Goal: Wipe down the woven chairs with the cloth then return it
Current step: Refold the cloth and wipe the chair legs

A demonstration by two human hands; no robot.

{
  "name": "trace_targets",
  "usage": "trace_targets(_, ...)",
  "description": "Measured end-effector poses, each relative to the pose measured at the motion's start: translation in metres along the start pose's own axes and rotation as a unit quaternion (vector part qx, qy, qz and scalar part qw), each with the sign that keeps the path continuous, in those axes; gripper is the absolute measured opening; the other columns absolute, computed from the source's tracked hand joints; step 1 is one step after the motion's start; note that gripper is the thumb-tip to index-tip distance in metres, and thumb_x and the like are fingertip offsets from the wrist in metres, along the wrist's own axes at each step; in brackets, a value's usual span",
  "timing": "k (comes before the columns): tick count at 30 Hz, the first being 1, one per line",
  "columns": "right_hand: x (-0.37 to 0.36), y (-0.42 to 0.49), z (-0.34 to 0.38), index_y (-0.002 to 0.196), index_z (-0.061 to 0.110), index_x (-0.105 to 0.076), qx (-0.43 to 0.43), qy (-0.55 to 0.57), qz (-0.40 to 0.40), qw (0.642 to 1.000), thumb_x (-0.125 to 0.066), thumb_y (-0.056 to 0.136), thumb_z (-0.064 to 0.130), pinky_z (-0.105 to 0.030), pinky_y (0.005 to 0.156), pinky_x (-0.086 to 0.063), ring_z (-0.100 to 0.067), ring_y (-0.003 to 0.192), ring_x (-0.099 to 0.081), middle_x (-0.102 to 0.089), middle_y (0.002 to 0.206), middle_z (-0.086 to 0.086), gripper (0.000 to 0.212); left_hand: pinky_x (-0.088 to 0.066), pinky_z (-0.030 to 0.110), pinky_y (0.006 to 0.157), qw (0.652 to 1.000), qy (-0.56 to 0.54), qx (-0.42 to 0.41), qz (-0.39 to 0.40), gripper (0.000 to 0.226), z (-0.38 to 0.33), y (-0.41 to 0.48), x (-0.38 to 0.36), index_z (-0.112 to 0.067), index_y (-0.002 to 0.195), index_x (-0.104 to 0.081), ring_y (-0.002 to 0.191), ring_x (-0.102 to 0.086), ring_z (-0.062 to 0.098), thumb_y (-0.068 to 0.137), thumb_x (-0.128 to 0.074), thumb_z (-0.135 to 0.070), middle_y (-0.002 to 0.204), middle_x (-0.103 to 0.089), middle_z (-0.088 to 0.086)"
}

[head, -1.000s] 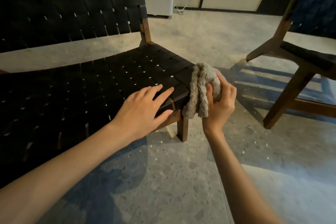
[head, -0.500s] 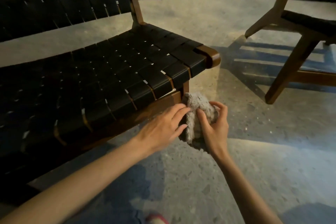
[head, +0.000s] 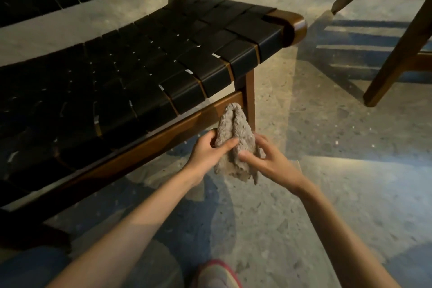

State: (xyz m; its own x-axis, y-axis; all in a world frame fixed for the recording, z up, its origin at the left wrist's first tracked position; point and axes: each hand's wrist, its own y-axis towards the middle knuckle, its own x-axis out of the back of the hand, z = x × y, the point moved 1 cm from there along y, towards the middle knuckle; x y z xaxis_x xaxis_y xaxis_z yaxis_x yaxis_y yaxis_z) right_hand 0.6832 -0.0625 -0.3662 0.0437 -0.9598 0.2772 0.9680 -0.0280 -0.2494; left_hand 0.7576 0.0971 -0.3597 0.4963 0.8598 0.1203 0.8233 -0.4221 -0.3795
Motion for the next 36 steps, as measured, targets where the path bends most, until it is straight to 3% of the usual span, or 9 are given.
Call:
trace_targets(4, -0.004, 0.005, -0.010, 0.099, 0.030, -0.067, 0.023, -0.102, -0.039, 0.994, -0.059, 0.088, 0.043, -0.038, 0.097, -0.043, -0.015, 0.110, -0.047, -0.049, 0.112, 0.005, 0.019, -0.053, 0.033, 0.089, 0.999, 0.023, -0.006, 0.021, 0.042, -0.003, 0.001, 0.012, -0.020, 0.120, -0.060, 0.109, -0.063, 0.012, 0.086, -0.059, -0.045, 0.116, -0.067, 0.000)
trace_targets(7, 0.004, 0.015, -0.012, 0.087, 0.007, -0.066, 0.010, -0.143, -0.101, 0.984, -0.058, 0.090, 0.039, -0.027, 0.092, -0.038, -0.013, 0.099, -0.042, -0.043, 0.098, 0.004, 0.032, -0.054, 0.020, 0.079, 0.997, 0.036, -0.031, -0.053, 0.029, -0.004, 0.004, 0.025, -0.020, 0.119, -0.058, 0.107, -0.062, 0.011, 0.095, -0.050, -0.035, 0.115, -0.065, -0.001)
trace_targets(11, 0.013, 0.030, 0.003, 0.086, 0.011, -0.055, 0.025, -0.190, -0.222, 0.956, -0.062, 0.090, 0.032, -0.026, 0.077, -0.044, -0.012, 0.085, -0.042, -0.039, 0.097, -0.002, 0.022, -0.042, 0.002, 0.071, 0.965, 0.137, -0.142, -0.172, 0.013, -0.009, 0.001, 0.048, -0.026, 0.108, -0.053, 0.098, -0.055, -0.006, 0.095, -0.051, -0.031, 0.100, -0.056, -0.016)
trace_targets(15, 0.015, 0.063, 0.032, 0.092, 0.020, -0.057, 0.067, -0.247, -0.259, 0.931, -0.065, 0.086, 0.040, -0.022, 0.059, -0.042, -0.013, 0.075, -0.052, -0.051, 0.092, 0.000, 0.022, -0.042, 0.015, 0.073, 0.909, 0.224, -0.169, -0.308, 0.020, -0.013, 0.009, 0.068, -0.016, 0.103, -0.060, 0.086, -0.057, -0.002, 0.096, -0.051, -0.032, 0.097, -0.060, -0.007)
trace_targets(18, 0.005, 0.088, 0.047, 0.113, 0.017, -0.056, 0.093, -0.235, -0.299, 0.920, -0.065, 0.088, 0.032, -0.040, 0.068, -0.055, -0.020, 0.075, -0.064, -0.068, 0.092, -0.004, 0.030, -0.044, 0.033, 0.076, 0.903, 0.274, -0.087, -0.318, 0.029, -0.014, 0.023, 0.074, 0.000, 0.105, -0.062, 0.094, -0.061, 0.032, 0.098, -0.046, -0.023, 0.100, -0.063, 0.020)
trace_targets(22, -0.018, 0.100, 0.046, 0.130, 0.009, -0.039, 0.156, -0.211, -0.224, 0.939, -0.066, 0.086, 0.014, -0.042, 0.079, -0.054, -0.026, 0.095, -0.062, -0.060, 0.116, -0.013, 0.052, -0.042, 0.029, 0.085, 0.825, 0.454, -0.127, -0.311, 0.018, -0.007, 0.030, 0.069, -0.011, 0.105, -0.058, 0.097, -0.057, 0.022, 0.099, -0.043, -0.019, 0.103, -0.060, 0.011)
trace_targets(26, -0.019, 0.107, 0.032, 0.141, 0.018, -0.044, 0.220, -0.466, -0.148, 0.844, -0.071, 0.083, 0.022, -0.038, 0.090, -0.048, -0.029, 0.112, -0.042, -0.044, 0.125, -0.016, 0.063, -0.041, 0.035, 0.088, 0.731, 0.596, -0.179, -0.280, 0.037, 0.002, 0.029, 0.066, -0.020, 0.125, -0.052, 0.105, -0.051, 0.025, 0.092, -0.036, -0.017, 0.116, -0.054, 0.008)
trace_targets(30, -0.015, 0.118, 0.031, 0.141, 0.016, -0.046, 0.243, -0.549, -0.155, 0.784, -0.067, 0.086, 0.025, -0.039, 0.099, -0.041, -0.035, 0.126, -0.036, -0.039, 0.140, -0.020, 0.059, -0.037, 0.037, 0.095, 0.650, 0.685, -0.195, -0.264, 0.040, 0.003, 0.036, 0.051, -0.013, 0.131, -0.047, 0.114, -0.049, 0.024, 0.094, -0.040, -0.028, 0.125, -0.054, 0.010)
trace_targets(36, 0.002, 0.144, 0.023, 0.142, 0.011, -0.034, 0.234, -0.631, -0.058, 0.737, -0.059, 0.089, 0.036, -0.043, 0.118, -0.004, -0.035, 0.137, -0.029, -0.037, 0.145, -0.017, 0.064, -0.027, 0.039, 0.109, 0.590, 0.758, -0.158, -0.229, 0.088, 0.013, 0.062, 0.031, -0.004, 0.148, -0.005, 0.121, -0.044, 0.028, 0.090, -0.053, -0.047, 0.134, -0.046, 0.017)
